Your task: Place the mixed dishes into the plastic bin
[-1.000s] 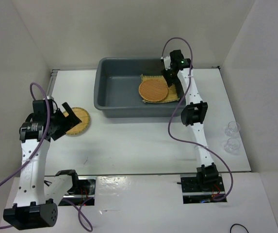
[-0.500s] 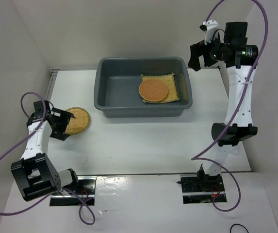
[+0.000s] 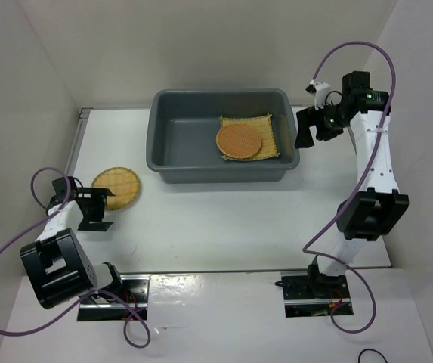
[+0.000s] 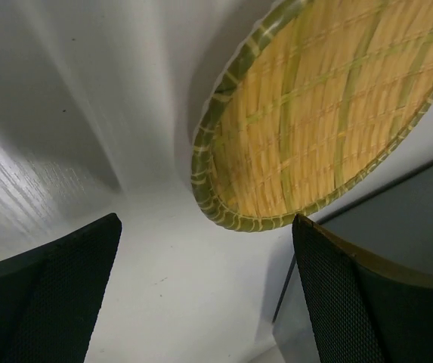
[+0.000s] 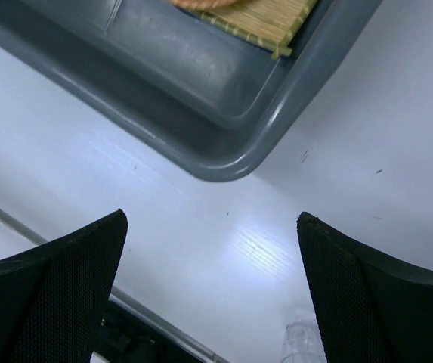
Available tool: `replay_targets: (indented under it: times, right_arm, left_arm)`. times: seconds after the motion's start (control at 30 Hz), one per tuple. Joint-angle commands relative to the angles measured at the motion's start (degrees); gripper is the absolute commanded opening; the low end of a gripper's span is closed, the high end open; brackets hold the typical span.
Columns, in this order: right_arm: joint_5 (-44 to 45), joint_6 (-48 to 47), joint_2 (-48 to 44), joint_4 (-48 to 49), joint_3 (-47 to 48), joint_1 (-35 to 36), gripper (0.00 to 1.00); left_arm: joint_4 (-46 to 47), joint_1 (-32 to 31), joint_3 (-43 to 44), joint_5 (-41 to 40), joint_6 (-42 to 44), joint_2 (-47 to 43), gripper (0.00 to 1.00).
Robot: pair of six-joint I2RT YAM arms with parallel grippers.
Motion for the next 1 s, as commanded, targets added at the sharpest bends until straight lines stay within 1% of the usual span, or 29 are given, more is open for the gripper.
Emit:
replay_targets:
  times: [0.0, 0.13, 0.27, 0.33, 0.4, 0.43, 0.5, 0.53, 0.6, 0.67, 0.7, 0.73, 0.77, 0.83, 0.97]
  right_arm:
    - [-1.7, -1.9, -7.2, -0.3, -3.5, -1.0, 0.97]
    - [-2.5, -1.9, -9.2, 0.2, -7.0, -2.2, 0.97]
    - [-3.1, -1.9, -11.6, -0.3, -7.5, -3.4, 0.97]
    - [-2.2, -3.0, -13.4, -0.3, -9.2, -3.9, 0.97]
    - [-0.7, -3.5, -14.4, -0.3, -9.9, -3.9, 0.97]
    - [-0.7, -3.5, -15.3, -0.3, -10.5, -3.9, 0.97]
    - [0.8, -4.1, -16.0, -0.3, -11.0, -3.9, 0.97]
    - [0.8, -4.1, -16.5, -0.3, -11.0, -4.4, 0.97]
    - [1.3, -4.1, -17.1, -0.3, -12.1, -4.4, 0.97]
    - [1.3, -3.0, -17.6, 0.2, -12.7, -4.4, 0.97]
    - [1.3, -3.0, -17.6, 0.2, -13.5, -4.4, 0.97]
    - [1.3, -2.4, -17.6, 0.7, -13.5, -4.4, 0.97]
    - [1.3, -2.4, -18.2, 0.7, -14.3, -5.0, 0.97]
    - [1.3, -1.8, -18.7, 1.3, -15.2, -5.0, 0.97]
    - [1.3, -1.2, -20.4, 2.5, -18.5, -5.0, 0.97]
  left_arm:
    - [6.7, 0.2, -1.5, 2.1, -1.7, 0.2, 1.00]
    - [12.0, 0.2, -2.7, 2.1, -0.6, 3.7, 1.00]
    - [19.5, 0.7, -2.7, 5.2, 0.0, 9.3, 1.00]
    - [25.5, 0.7, -4.0, 7.3, 0.0, 12.8, 0.97]
    - [28.1, 0.7, -4.6, 8.9, 0.0, 15.9, 0.92]
    - [29.7, 0.7, -5.4, 8.9, 0.0, 16.8, 0.86]
    - [30.7, 0.7, -5.9, 8.9, 0.0, 18.8, 0.80]
    - [31.4, 0.7, -6.6, 8.9, 0.0, 19.4, 0.71]
    - [33.4, 0.7, -7.7, 8.9, 0.7, 20.7, 0.62]
    - [34.1, 0.7, -8.3, 8.9, 0.7, 21.4, 0.49]
    - [35.7, 0.7, -8.3, 8.9, 1.3, 22.0, 0.26]
    - [35.7, 0.7, -8.3, 8.9, 1.3, 22.0, 0.10]
    - [34.8, 0.7, -8.3, 8.9, 1.3, 22.6, 0.00]
    - [33.3, 0.7, -7.7, 7.2, 1.3, 22.1, 0.00]
    - [27.4, 0.7, -5.3, 3.2, 1.3, 14.9, 0.00]
